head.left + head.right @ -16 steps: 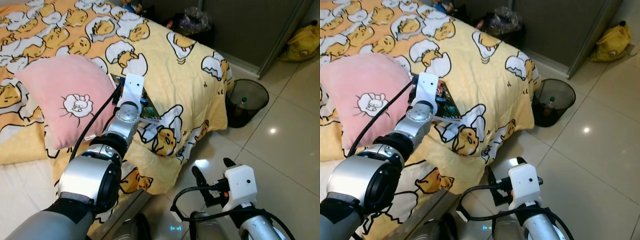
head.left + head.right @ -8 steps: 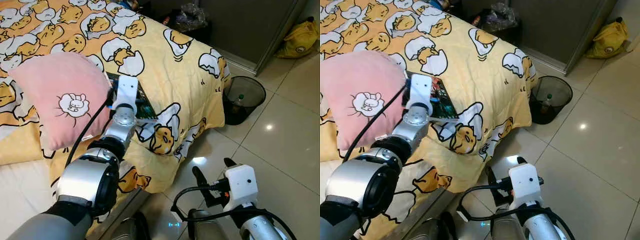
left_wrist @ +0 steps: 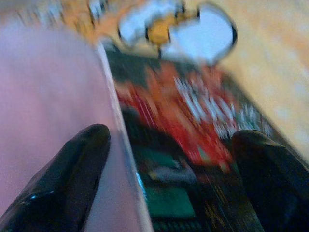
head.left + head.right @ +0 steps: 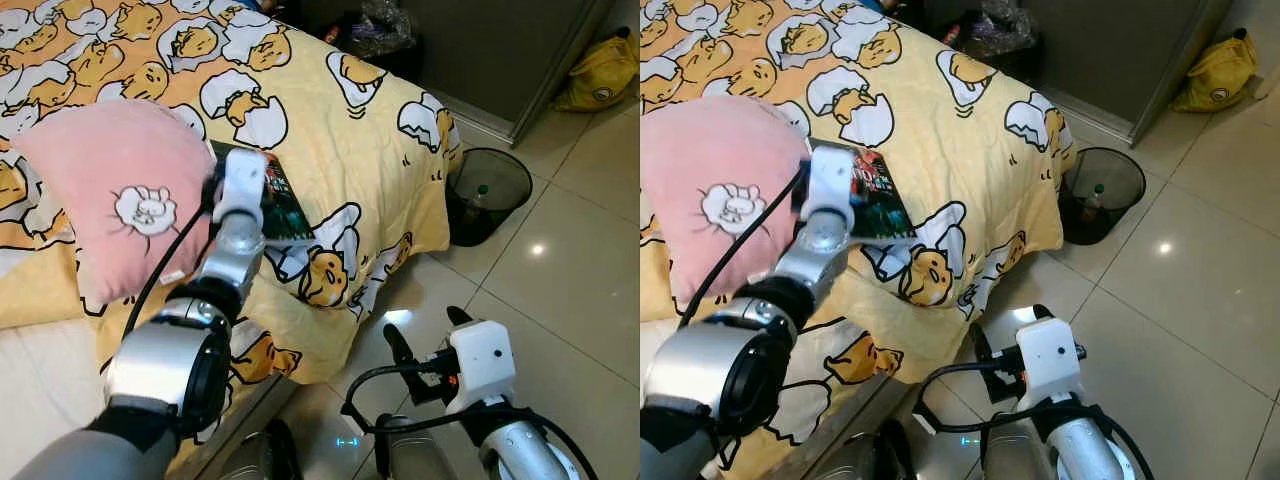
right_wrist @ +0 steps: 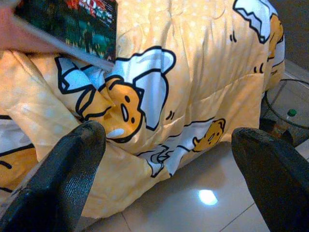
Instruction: Clean up the room
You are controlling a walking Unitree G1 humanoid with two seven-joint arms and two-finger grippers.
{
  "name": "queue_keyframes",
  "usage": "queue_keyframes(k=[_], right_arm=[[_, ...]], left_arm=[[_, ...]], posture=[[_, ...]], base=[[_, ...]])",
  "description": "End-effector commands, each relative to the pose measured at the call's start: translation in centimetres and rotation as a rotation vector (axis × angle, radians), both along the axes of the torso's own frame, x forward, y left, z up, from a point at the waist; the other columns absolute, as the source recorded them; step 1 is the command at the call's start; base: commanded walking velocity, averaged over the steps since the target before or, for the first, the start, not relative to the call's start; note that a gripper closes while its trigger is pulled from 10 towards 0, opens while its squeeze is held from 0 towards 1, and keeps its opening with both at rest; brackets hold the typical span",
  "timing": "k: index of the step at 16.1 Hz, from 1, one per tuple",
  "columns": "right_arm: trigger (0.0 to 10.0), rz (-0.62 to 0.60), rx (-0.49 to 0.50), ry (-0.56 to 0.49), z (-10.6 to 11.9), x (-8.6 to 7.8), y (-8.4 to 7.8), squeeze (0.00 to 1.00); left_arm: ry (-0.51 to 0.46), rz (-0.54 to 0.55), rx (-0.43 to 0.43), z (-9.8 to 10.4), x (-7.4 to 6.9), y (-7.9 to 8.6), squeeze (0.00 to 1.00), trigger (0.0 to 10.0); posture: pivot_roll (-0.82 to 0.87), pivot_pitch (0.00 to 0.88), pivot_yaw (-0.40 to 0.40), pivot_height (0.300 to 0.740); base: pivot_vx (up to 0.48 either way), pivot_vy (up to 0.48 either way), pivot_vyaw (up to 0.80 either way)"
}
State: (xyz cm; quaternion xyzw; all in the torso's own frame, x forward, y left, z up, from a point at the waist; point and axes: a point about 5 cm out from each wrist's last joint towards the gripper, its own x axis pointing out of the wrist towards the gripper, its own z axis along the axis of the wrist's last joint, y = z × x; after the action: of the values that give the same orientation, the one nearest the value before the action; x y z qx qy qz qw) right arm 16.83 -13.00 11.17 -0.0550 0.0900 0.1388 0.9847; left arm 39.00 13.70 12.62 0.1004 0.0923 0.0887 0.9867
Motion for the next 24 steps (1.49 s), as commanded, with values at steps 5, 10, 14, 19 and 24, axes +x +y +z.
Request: queue_keyframes(k=[5,10,14,19,24], right_arm=[[10.0,0.007,-0.006,0.036,-0.5,-0.2,-0.2,0.00],[10.0,0.004,-0.010,0.036,-0.4,-0.2,-0.3,0.00],[10.0,0.001,-0.010,0.031,-0.3,0.2,-0.4,0.00],[10.0,-0.008,-0.009,0.035,-0.4,0.1,-0.4,0.00],[10.0,-0.006,-0.006,0.025,-0.3,0.7,-0.4,0.00]], left_arm=[[0.154,-0.003,-0.112,-2.4,-0.8,-0.2,0.00,0.0],[0.148,-0.045,-0.196,-1.8,-0.5,-0.7,0.00,0.0],[0.176,-0.069,-0.218,-2.8,-1.0,-0.8,0.00,0.0],[0.215,-0.112,-0.198,-3.3,-1.2,-1.3,0.00,0.0],[0.181,-0.125,-0.282,-2.7,-1.0,-1.6,0.00,0.0]], posture=[[-0.43,0.208,0.090,0.740],[-0.43,0.211,0.090,0.740],[-0.43,0.213,0.090,0.740],[-0.43,0.216,0.093,0.740],[-0.42,0.214,0.093,0.740]], base=[[0.000,0.000,0.00],[0.000,0.000,0.00],[0.000,0.000,0.00],[0.000,0.000,0.00],[0.000,0.000,0.00]])
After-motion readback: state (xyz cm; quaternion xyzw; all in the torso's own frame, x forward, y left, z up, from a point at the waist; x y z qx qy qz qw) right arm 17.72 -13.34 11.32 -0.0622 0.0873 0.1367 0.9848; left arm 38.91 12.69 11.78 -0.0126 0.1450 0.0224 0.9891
